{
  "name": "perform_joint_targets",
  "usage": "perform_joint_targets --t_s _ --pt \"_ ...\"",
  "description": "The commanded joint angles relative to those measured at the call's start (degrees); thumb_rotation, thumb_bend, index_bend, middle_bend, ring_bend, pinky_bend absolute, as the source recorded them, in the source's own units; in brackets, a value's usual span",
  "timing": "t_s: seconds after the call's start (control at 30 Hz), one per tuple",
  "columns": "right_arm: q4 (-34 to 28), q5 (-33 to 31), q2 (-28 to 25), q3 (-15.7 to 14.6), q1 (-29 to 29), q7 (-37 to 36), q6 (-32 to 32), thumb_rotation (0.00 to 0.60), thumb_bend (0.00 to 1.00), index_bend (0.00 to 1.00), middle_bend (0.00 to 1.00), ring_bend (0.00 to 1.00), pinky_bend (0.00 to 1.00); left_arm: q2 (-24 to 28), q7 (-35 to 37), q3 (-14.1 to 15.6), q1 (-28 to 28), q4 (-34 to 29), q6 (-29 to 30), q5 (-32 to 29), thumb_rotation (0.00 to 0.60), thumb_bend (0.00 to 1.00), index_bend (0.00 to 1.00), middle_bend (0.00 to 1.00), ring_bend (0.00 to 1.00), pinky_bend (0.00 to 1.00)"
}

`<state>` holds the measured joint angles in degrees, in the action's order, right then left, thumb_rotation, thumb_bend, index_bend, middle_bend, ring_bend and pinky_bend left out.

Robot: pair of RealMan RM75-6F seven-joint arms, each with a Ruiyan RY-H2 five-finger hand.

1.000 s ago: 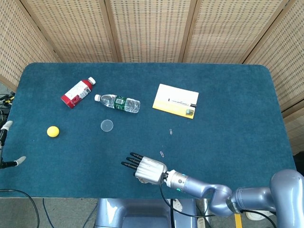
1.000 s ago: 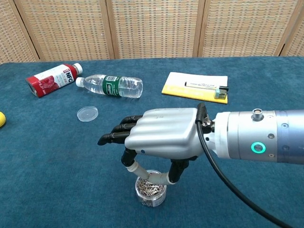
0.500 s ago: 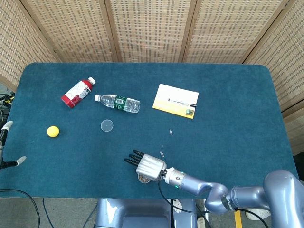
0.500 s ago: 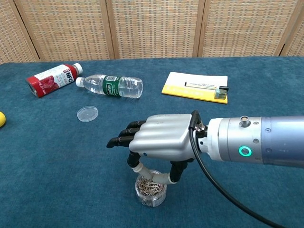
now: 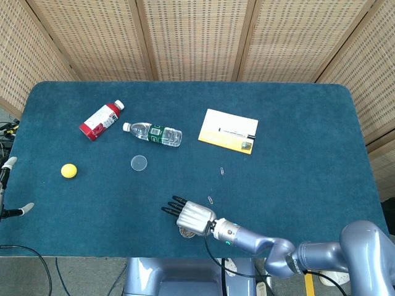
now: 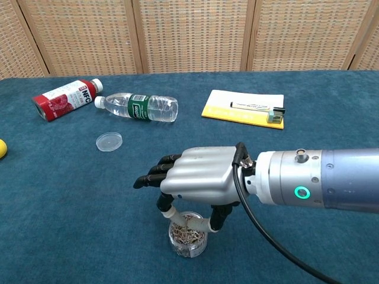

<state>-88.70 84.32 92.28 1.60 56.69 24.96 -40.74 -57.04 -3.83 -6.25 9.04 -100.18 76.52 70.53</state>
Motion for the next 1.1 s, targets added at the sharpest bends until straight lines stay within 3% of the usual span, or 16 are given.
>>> perform_joint_targets --t_s 0.03,0.43,0.6,0.73,0.8,0.9,1.1 --pt "0.0 0.0 -0.1 0.1 0.0 -0.1 -0.1 0.6 0.43 0.39 0.0 0.0 0.0 0.0 0.0 0.0 0.0 0.0 0.0 0.0 0.6 0.0 0.0 0.0 0.0 0.0" --pt "-1.9 0.3 -1.8 0.3 -0.5 -0.2 -1.7 0.6 0.41 0.38 0.0 0.0 0.0 0.2 0.3 0.0 -0.1 -0.1 0.1 0.2 0.6 0.0 0.0 0.0 0.0 0.0" --pt "-7.0 0.7 -9.9 1.7 -3.5 -0.7 -7.8 0.6 0.4 0.38 0.0 0.0 0.0 0.5 1.4 -0.1 -0.2 0.1 0.0 0.2 0.6 0.0 0.0 0.0 0.0 0.0" --pt "-7.2 0.9 -16.3 1.1 -7.8 -2.2 -13.7 0.6 0.27 0.36 0.0 0.0 0.0 0.9 2.2 0.0 -0.6 -0.1 0.7 1.1 0.6 0.0 0.0 0.0 0.0 0.0" --pt "-6.3 1.1 -19.3 0.3 -10.7 -3.1 -17.4 0.6 0.15 0.29 0.0 0.0 0.0 1.0 2.5 0.2 -0.8 -0.3 1.2 1.8 0.6 0.0 0.0 0.0 0.0 0.0" --pt "-5.4 0.6 -23.0 -0.9 -15.3 -5.7 -22.2 0.6 0.06 0.18 0.0 0.0 0.0 1.0 2.3 0.5 -1.3 -0.6 2.3 3.0 0.6 0.0 0.0 0.0 0.0 0.0" --pt "-1.4 1.2 -25.0 -2.3 -24.9 -16.6 -33.8 0.6 0.01 0.13 0.0 0.0 0.0 0.6 1.6 1.5 -2.2 -0.8 3.9 5.1 0.6 0.0 0.0 0.0 0.0 0.0"
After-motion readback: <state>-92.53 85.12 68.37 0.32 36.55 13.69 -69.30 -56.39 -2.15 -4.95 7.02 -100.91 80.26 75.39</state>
